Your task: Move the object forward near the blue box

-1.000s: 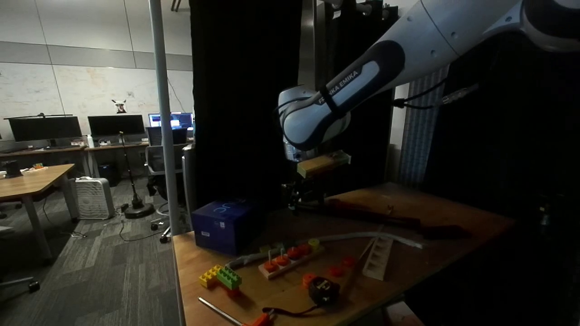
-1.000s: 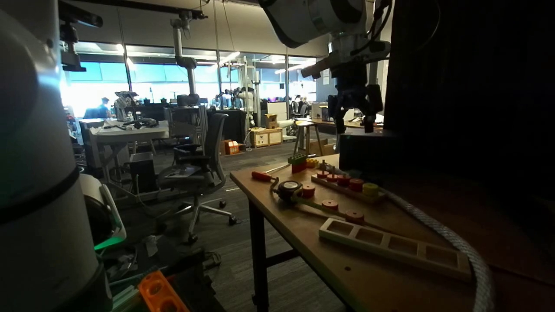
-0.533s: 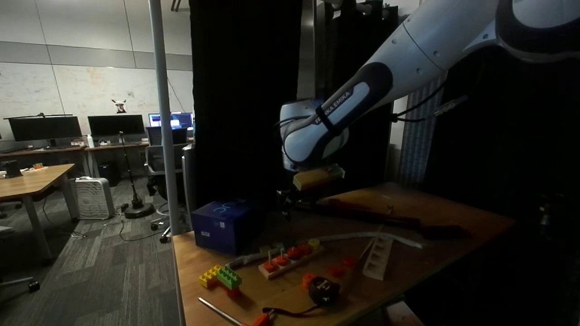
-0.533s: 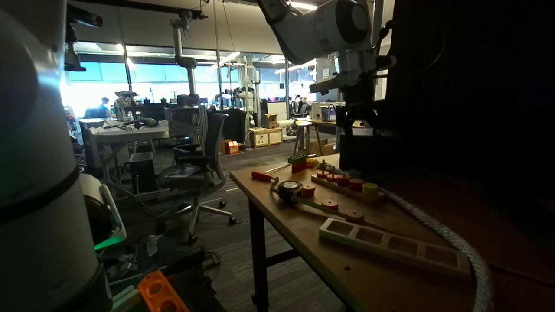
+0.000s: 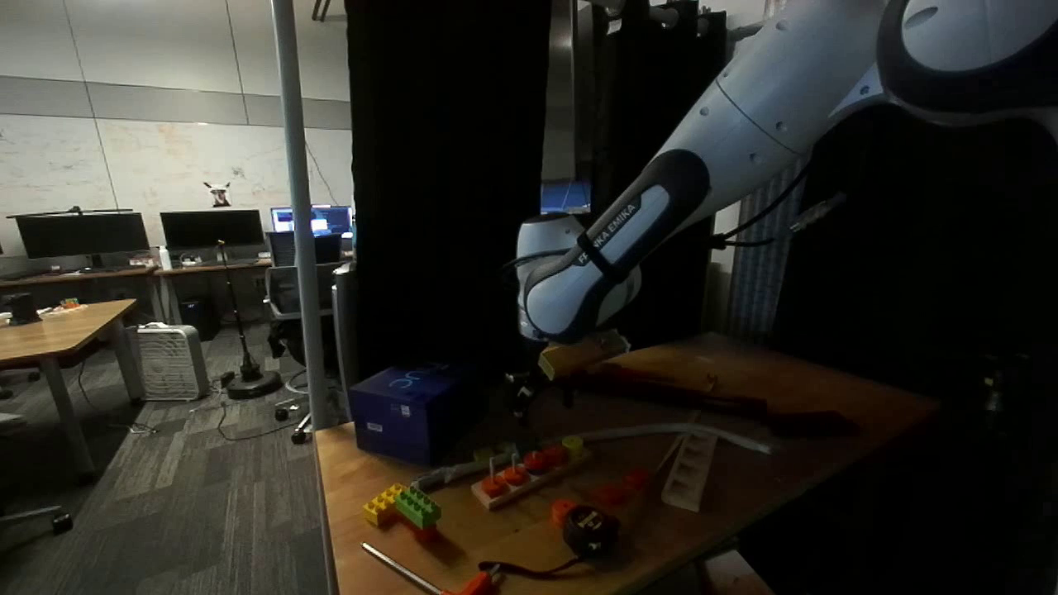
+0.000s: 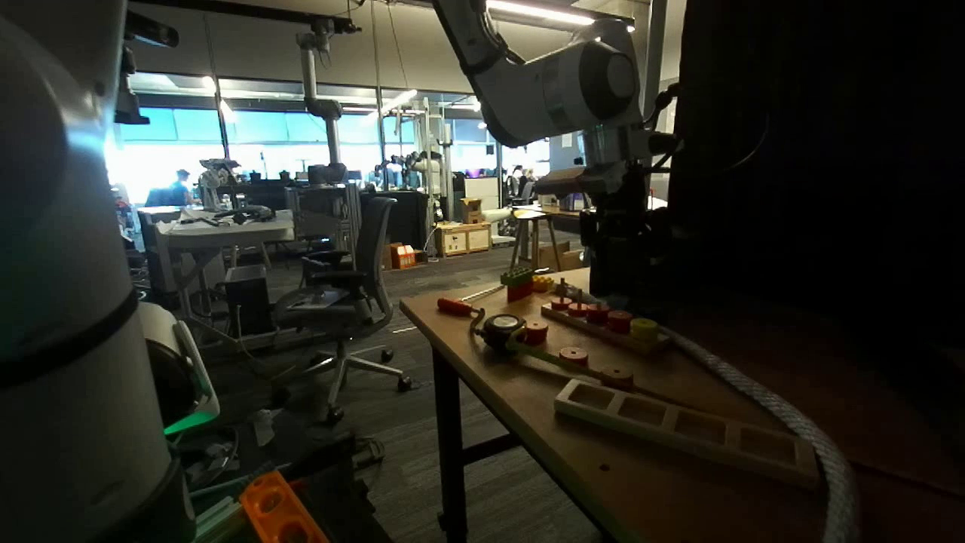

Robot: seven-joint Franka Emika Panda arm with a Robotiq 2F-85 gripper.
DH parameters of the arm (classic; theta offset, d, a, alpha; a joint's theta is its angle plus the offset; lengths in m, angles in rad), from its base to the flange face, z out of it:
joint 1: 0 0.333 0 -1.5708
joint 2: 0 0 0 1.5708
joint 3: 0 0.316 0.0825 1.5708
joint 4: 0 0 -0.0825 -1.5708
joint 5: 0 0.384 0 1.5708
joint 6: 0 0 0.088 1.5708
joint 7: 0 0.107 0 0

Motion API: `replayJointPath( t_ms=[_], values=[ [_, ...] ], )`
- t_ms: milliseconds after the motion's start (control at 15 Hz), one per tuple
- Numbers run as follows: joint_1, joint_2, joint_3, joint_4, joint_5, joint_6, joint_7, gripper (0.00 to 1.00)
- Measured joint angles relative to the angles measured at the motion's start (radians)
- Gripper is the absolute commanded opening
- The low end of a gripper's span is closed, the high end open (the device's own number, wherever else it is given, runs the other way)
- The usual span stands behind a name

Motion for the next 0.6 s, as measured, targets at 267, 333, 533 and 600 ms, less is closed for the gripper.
replayJointPath(
  t_ms=[267, 333, 533, 600],
  values=[
    [0.007, 0.019, 0.0, -0.035, 0.0, 0.08, -0.018, 1.0],
    [0.01, 0.026, 0.0, -0.039, 0.0, 0.099, -0.023, 1.0],
    [0.02, 0.048, -0.001, -0.046, 0.0, 0.15, -0.04, 1.0],
    [0.024, 0.057, -0.002, -0.046, 0.0, 0.166, -0.045, 1.0]
  ],
)
